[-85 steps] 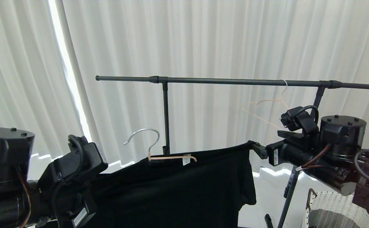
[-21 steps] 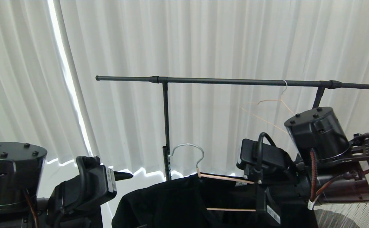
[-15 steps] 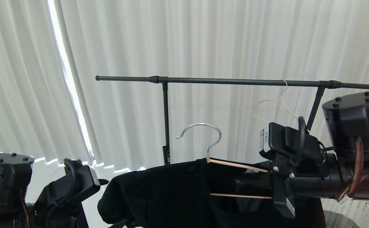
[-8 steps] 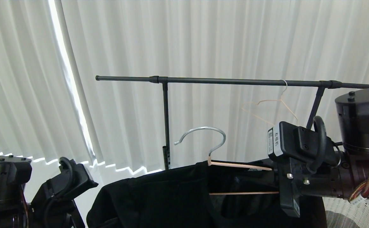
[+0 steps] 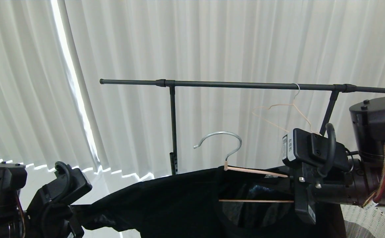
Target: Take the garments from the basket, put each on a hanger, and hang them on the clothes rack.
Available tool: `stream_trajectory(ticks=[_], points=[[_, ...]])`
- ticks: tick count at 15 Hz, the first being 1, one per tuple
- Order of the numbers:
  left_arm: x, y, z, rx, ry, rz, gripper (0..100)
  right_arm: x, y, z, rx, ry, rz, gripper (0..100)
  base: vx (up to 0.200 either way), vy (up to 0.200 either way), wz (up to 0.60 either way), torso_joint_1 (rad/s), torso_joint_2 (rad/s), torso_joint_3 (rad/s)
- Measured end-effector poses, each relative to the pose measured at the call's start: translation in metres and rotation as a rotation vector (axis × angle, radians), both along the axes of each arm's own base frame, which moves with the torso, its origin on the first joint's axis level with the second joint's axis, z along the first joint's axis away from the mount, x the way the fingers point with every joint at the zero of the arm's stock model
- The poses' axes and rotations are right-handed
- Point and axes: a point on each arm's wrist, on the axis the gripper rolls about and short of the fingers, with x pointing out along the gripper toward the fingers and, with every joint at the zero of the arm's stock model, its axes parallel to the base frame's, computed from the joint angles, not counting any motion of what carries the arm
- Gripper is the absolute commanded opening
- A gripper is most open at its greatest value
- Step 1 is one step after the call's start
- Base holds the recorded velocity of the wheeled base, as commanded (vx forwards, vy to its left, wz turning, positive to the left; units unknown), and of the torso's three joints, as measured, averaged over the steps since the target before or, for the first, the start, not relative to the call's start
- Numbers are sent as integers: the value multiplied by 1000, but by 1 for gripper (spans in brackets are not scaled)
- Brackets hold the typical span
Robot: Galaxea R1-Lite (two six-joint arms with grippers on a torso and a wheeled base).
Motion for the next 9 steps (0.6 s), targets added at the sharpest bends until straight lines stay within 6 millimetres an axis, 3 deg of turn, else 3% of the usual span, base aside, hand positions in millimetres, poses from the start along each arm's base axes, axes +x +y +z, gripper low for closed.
stream_trajectory(ticks=[4, 9], points=[[1, 22, 1, -1, -4, 145, 0, 10, -11, 3, 58, -7, -81, 0, 0, 0, 0, 0, 0, 0], [-1, 24, 1, 3, -12, 151, 0, 12, -12, 4, 84, 10, -107, 0, 0, 0, 0, 0, 0, 0]])
